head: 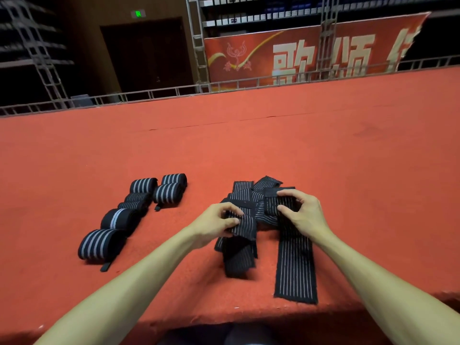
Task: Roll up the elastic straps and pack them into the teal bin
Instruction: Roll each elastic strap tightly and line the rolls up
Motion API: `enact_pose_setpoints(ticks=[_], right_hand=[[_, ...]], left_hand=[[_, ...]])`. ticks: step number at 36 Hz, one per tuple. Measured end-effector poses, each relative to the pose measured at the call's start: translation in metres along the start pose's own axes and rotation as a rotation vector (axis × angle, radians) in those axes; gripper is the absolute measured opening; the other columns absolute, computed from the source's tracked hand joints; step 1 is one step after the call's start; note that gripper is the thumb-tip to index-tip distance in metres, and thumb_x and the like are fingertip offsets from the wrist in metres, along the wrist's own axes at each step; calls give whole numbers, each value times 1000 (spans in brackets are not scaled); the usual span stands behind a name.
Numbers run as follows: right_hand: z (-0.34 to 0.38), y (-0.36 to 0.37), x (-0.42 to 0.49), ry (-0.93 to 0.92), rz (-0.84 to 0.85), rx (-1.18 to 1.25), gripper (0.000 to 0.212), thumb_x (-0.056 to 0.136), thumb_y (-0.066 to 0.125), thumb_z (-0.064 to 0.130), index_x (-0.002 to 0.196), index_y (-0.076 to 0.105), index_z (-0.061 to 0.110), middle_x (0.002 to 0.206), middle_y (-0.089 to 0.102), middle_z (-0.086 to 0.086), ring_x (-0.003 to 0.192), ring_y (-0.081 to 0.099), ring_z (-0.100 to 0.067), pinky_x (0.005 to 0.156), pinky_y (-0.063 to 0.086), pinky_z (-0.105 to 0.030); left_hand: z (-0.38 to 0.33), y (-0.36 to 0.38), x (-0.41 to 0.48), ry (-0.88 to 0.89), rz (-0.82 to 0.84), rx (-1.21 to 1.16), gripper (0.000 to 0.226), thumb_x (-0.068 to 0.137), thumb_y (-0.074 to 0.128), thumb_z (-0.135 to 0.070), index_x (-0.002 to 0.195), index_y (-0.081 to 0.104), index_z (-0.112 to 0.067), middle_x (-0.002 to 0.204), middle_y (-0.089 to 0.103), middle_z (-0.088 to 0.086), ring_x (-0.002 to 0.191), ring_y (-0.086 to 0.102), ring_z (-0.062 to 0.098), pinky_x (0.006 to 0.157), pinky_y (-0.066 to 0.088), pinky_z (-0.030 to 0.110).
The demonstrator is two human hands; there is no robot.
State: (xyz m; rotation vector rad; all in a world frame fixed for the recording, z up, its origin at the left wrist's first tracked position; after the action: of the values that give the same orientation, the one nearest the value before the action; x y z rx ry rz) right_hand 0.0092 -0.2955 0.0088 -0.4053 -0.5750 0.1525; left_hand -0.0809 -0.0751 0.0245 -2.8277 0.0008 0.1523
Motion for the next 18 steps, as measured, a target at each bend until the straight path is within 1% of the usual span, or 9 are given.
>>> enact_pose_setpoints(ticks=[3, 5, 6, 7, 9, 13, 15, 18], right_hand=[[21, -1, 7, -36, -12, 37, 37, 78, 78, 2, 98, 70, 33, 99, 69, 23, 96, 61, 15, 88, 39, -4], [33, 1, 9, -60, -19, 61, 34, 78, 78, 2, 99, 72, 27, 97, 68, 23, 93, 59, 20, 83, 36, 0], [38, 2, 10, -71, -28, 72, 32, 77, 78, 2, 100, 73, 23, 96, 69, 21, 91, 58, 21, 80, 36, 1], [42, 2, 11, -82, -41, 81, 31, 77, 79, 2, 101, 73, 21, 96, 69, 19, 89, 59, 20, 79, 36, 1], [49, 4, 13, -90, -57, 96, 32, 76, 81, 5, 101, 73, 22, 96, 71, 15, 87, 60, 17, 78, 38, 0], [57, 5, 14, -69, -85, 114, 37, 72, 86, 13, 105, 72, 24, 98, 71, 17, 90, 62, 12, 80, 40, -2], [59, 5, 15, -55, -107, 136, 40, 71, 87, 16, 105, 71, 27, 100, 71, 18, 92, 64, 6, 82, 43, -5], [62, 5, 16, -27, -144, 220, 41, 69, 89, 16, 105, 71, 28, 101, 72, 15, 96, 67, -3, 86, 47, -14]], left_hand=[[-15, 0, 4, 17, -59, -169, 19, 97, 52, 7, 98, 64, -9, 98, 61, 10, 85, 61, 15, 71, 57, 26], [-24, 2, 5, 43, -102, -272, 20, 96, 52, 8, 100, 64, -7, 98, 64, 9, 84, 65, 14, 71, 59, 26], [-28, 2, 6, 57, -123, -320, 20, 96, 51, 9, 100, 64, -7, 97, 64, 8, 81, 66, 12, 68, 58, 24], [-32, 3, 7, 72, -141, -362, 21, 96, 51, 9, 99, 64, -7, 96, 64, 8, 79, 66, 11, 64, 57, 22], [-38, 4, 8, 95, -164, -437, 22, 95, 52, 10, 100, 64, -7, 97, 64, 9, 79, 67, 10, 62, 54, 20], [-45, 6, 7, 122, -206, -553, 27, 94, 53, 11, 109, 63, -8, 105, 62, 13, 84, 66, 15, 61, 55, 19], [-47, 8, 7, 142, -222, -592, 30, 94, 53, 11, 112, 62, -10, 107, 59, 14, 86, 63, 17, 62, 56, 20], [-50, 10, 7, 174, -252, -647, 31, 94, 54, 11, 109, 63, -14, 101, 61, 11, 81, 64, 15, 63, 56, 20]])
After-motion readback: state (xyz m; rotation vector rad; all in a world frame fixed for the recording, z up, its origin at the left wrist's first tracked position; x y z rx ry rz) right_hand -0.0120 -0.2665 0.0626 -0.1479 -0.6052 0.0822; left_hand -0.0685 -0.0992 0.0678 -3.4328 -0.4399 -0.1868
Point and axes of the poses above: each hand's wrist, its own x-axis towards the middle knuckle, its own y-axis out of the palm, z = x × y, the point moved 3 cm from there along x, towards the middle knuckle
